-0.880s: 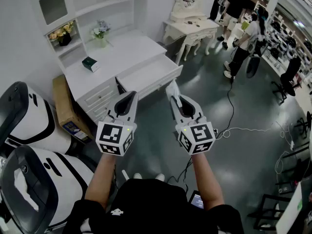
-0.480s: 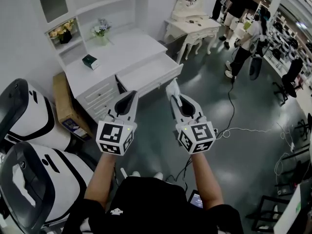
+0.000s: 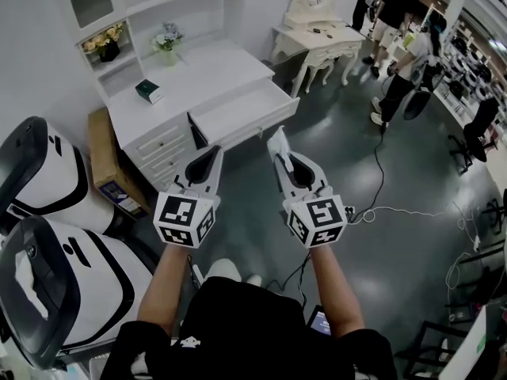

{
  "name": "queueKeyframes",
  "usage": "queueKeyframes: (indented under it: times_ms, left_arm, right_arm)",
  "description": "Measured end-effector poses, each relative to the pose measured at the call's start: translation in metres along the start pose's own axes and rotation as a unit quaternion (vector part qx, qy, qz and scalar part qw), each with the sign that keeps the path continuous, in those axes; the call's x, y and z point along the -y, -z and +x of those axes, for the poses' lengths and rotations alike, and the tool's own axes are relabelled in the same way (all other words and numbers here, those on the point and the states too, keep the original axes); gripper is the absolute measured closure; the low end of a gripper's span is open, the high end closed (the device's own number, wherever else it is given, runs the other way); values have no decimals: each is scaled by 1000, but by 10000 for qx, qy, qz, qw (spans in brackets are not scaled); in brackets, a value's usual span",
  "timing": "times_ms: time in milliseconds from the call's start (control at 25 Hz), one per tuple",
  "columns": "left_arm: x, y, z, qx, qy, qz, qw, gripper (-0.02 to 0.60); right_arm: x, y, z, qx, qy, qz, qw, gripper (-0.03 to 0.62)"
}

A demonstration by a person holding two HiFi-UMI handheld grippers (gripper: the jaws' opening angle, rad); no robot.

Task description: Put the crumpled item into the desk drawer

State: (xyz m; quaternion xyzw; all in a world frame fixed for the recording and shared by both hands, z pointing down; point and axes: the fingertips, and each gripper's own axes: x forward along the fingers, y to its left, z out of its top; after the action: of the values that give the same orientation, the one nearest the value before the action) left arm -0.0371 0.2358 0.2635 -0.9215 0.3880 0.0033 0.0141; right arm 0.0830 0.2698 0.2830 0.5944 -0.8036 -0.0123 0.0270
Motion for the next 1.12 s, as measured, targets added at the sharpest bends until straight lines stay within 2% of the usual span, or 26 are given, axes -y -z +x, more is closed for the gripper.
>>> queueKeyframes:
  times_ms: [200,600,720,1120]
  left_arm:
    - [-2,8,1,-118,-151,-25,9998,575]
    - [-7,13,21,-102,-161,-8,9998,574]
    - [-12,12,33,-34,-105,-139,9998,575]
    - [-46,15,92,-43,-74,-8,10000,575]
  right_arm:
    - [5,4,0,-61,-43,-222,9997,536]
    - [11,9,24,-94,-209,-232,9995,536]
    - [19,7,36,-75,-223,-209,9995,534]
    - [47,12,99,-84,-275,-179,9994,534]
